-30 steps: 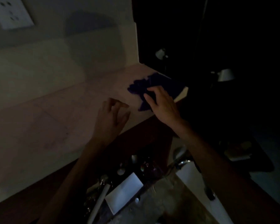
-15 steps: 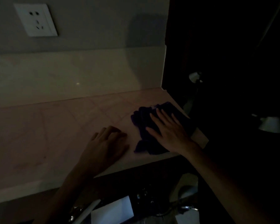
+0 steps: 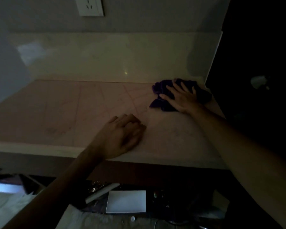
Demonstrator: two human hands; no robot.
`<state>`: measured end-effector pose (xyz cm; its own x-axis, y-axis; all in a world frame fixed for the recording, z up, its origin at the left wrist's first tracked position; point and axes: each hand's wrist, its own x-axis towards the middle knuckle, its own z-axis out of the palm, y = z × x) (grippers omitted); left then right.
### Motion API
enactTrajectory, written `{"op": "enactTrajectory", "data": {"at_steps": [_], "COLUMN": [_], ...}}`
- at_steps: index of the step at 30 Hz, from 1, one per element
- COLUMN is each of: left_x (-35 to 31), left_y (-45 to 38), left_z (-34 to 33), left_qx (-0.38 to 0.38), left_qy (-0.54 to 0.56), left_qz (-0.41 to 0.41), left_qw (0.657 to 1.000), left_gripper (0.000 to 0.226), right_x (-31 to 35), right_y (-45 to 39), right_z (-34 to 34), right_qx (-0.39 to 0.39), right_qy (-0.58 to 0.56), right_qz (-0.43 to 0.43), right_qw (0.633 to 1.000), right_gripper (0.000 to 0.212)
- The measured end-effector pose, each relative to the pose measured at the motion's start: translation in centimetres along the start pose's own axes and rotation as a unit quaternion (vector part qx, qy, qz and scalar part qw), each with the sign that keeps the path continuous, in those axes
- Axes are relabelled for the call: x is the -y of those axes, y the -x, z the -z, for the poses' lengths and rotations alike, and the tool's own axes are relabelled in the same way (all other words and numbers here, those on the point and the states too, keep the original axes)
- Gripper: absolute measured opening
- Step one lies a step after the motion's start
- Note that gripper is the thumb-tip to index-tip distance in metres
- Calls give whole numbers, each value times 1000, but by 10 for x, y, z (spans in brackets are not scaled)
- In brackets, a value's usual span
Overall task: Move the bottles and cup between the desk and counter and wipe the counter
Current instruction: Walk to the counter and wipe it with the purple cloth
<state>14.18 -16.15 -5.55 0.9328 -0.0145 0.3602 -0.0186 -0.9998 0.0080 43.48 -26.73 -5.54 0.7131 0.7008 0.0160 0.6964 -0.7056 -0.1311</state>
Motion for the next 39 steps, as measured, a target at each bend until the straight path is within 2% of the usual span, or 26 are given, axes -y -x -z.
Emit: {"op": "enactTrajectory", "data": {"at_steps": [3,7,11,15,20,24,29,35,39], "left_x": [1,13,50,83,88,91,87,93,109], "left_y": [3,20,58,66,67,67,69,79,97], "left_z": [1,7,20,23,20,19,19,24,31], "left_qx": [-33,-26,-26,-5,-16,-16,-23,-35,-15], "left_qy": [7,38,-4,-7,-7,-4,-9,13,-52], "left_qz": [36,58,82,108,80,87,100,146,111], "left_qw": [999,997,996,994,997,996,995,989,992], "left_gripper": [29,32,33,44,33,32,34,42,39], "right_x": [9,35,60,71,93,107,130,169,175], "right_y": [43,150,207,142,-9,-52,17,171,182], "right_z": [-1,-6,-5,-5,-8,-11,-15,-17,-20], "right_qx": [-1,-17,-11,-3,26,18,39,25,4], "right_qy": [-11,7,-3,-15,-24,-4,-24,9,14], "right_qz": [18,93,142,139,92,66,52,130,109], "right_qw": [1000,995,990,990,995,998,998,991,994], "right_gripper": [79,81,72,66,62,66,74,73,73]}}
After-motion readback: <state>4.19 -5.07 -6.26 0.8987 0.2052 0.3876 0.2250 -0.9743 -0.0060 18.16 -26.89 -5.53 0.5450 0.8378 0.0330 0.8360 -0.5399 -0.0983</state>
